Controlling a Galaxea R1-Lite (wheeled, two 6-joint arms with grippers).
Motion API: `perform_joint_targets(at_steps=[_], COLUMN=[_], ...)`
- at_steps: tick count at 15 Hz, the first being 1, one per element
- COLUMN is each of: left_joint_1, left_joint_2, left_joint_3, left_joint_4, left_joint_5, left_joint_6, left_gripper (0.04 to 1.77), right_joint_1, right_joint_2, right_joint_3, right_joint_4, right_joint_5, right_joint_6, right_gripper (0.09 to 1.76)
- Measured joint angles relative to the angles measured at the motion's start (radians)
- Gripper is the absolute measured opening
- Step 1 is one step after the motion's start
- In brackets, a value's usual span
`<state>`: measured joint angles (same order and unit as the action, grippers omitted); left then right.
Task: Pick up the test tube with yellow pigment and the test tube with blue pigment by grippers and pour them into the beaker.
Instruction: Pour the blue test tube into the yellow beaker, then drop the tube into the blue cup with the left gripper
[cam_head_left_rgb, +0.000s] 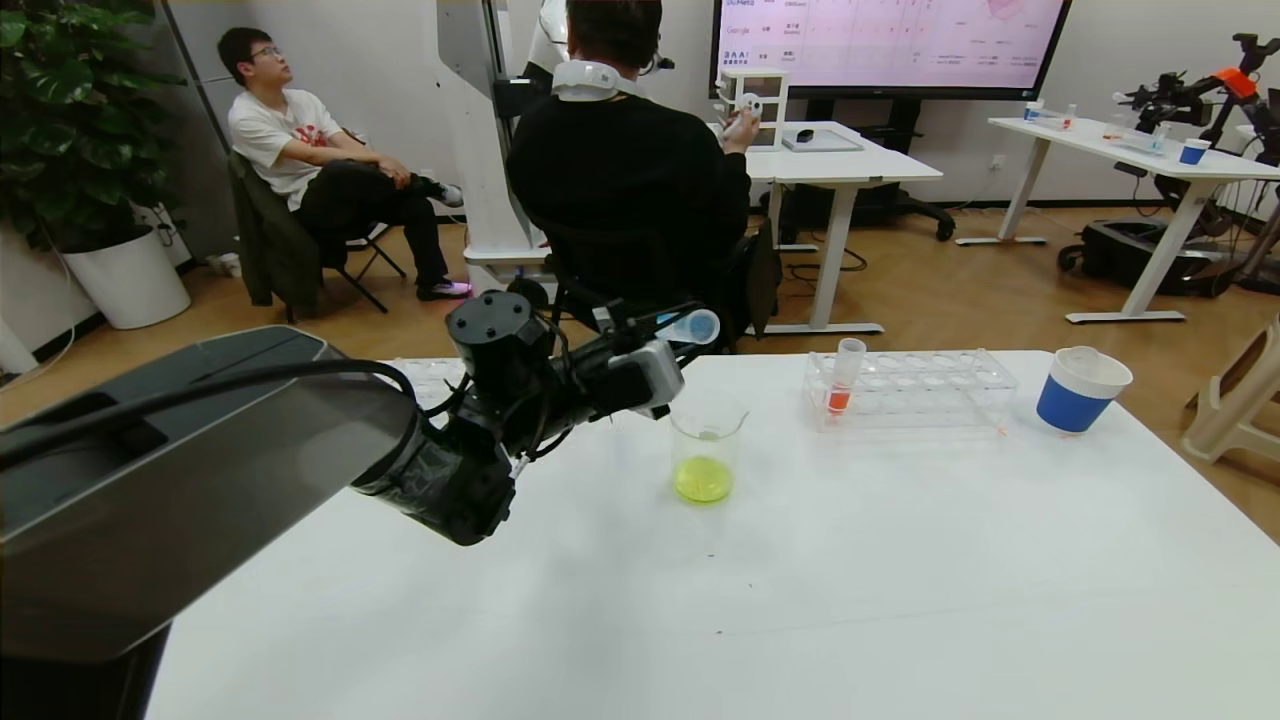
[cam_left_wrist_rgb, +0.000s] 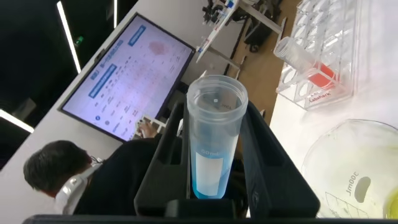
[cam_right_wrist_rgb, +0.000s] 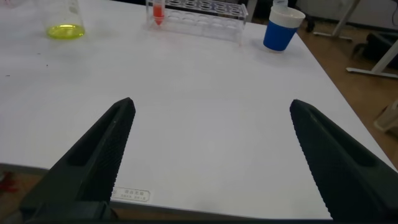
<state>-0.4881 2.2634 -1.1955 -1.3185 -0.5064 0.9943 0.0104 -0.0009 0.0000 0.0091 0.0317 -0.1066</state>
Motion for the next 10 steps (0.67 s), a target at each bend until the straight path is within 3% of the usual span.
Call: perform_joint_targets(at_steps=[6,10], left_joint_1=[0.022,0.031], left_joint_2=[0.034,0.063], left_joint_3=[-0.03,-0.067], left_joint_4=[0.008,0.01], left_joint_5=[-0.039,-0.111], left_joint_6=[0.204,0.252], left_gripper=[0.5,0.5], right_joint_1=[0.0,0.0], right_joint_2=[0.0,0.0], right_joint_3=[0.0,0.0], right_joint_4=[0.0,0.0], right_joint_5=[0.0,0.0], right_joint_6=[0.0,0.0], right_gripper=[1.74,1.74])
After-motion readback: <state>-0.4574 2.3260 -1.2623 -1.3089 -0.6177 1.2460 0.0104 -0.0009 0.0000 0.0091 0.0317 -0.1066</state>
